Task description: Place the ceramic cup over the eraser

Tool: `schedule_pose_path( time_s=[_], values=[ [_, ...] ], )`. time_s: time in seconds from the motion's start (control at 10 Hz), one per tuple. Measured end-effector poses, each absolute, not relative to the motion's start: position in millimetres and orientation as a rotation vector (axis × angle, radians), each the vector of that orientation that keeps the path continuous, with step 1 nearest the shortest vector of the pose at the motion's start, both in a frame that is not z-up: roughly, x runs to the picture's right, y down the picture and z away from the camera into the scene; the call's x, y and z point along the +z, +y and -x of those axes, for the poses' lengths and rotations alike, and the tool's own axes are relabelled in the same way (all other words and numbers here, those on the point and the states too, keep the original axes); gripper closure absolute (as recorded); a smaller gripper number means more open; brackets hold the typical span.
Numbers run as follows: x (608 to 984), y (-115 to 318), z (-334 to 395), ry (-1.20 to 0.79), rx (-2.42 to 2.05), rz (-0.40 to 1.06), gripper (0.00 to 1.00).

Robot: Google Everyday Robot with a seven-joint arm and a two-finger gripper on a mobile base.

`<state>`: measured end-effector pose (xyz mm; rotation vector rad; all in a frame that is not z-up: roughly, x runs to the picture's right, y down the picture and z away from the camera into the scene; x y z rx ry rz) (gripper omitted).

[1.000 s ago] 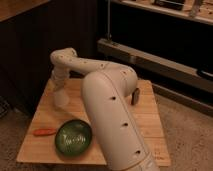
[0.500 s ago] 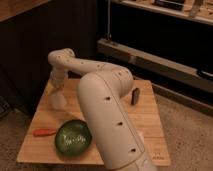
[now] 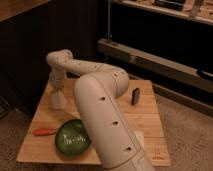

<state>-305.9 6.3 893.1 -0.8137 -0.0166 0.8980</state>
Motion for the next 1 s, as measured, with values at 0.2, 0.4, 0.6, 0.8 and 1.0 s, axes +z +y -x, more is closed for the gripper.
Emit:
schedule_pose_path(
  time_s=[0.2, 0.4, 0.6, 0.8, 1.0],
  values=[
    [899.3, 11.4, 305.6, 0.019, 0.877, 0.796, 0.20],
    [899.1, 11.4, 308.1, 0.017, 0.878, 0.798, 0.20],
    [896.3, 9.5, 308.7, 0.013, 0.874, 0.800, 0.20],
    [893.3, 8.7, 310.9, 0.008, 0.865, 0.803, 0.20],
    [889.4, 7.6, 311.2, 0.004, 0.852, 0.806, 0.20]
  ],
)
